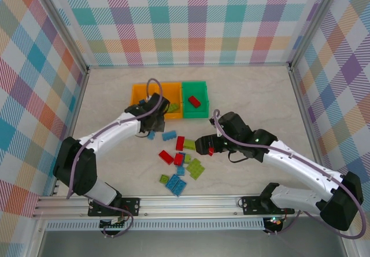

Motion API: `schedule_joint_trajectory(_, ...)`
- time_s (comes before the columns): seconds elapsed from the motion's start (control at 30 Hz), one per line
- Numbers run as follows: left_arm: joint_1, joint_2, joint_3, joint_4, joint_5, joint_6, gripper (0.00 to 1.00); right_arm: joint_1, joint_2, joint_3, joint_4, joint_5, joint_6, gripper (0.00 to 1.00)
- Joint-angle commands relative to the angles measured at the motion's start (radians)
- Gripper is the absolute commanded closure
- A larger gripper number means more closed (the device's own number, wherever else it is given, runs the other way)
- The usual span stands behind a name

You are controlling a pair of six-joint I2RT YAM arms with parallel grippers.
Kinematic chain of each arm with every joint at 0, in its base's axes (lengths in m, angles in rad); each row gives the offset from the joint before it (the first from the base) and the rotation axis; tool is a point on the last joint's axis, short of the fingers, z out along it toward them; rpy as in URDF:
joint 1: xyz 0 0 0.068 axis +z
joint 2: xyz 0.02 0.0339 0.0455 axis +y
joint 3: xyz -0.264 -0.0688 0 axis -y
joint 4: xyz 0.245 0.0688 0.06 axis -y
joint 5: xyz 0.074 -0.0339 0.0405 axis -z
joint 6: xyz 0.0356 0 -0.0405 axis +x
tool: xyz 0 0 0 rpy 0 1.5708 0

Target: Sort the legos into containers by color

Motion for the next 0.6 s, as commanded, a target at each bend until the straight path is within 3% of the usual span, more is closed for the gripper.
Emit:
schedule_joint_trajectory(0.0, 0.069, 0.004, 0.094, 0.042, -0.086, 0.026, 0.81, 0.003, -0.024, 0.002, -0.021, 0.006, 0.012, 0.0)
schedule_joint_trajectory(0.23, 0.216, 0.181, 0.277, 0.131, -0.062, 0.023, 0.81, 0.003, -0.056, 0.011, -0.046, 0.024, 0.012, 0.0)
schedule_joint_trajectory(0.4, 0.249, 0.338, 0.402, 0.142, -0.043, 0.02, 0.76, 0.003, -0.051, 0.026, -0.066, 0.043, 0.01, 0.0)
schedule_joint_trajectory(0.57, 0.268, 0.415, 0.468, 0.141, -0.043, 0.013, 0.65, 0.002, -0.082, 0.02, -0.108, 0.225, 0.116, 0.0)
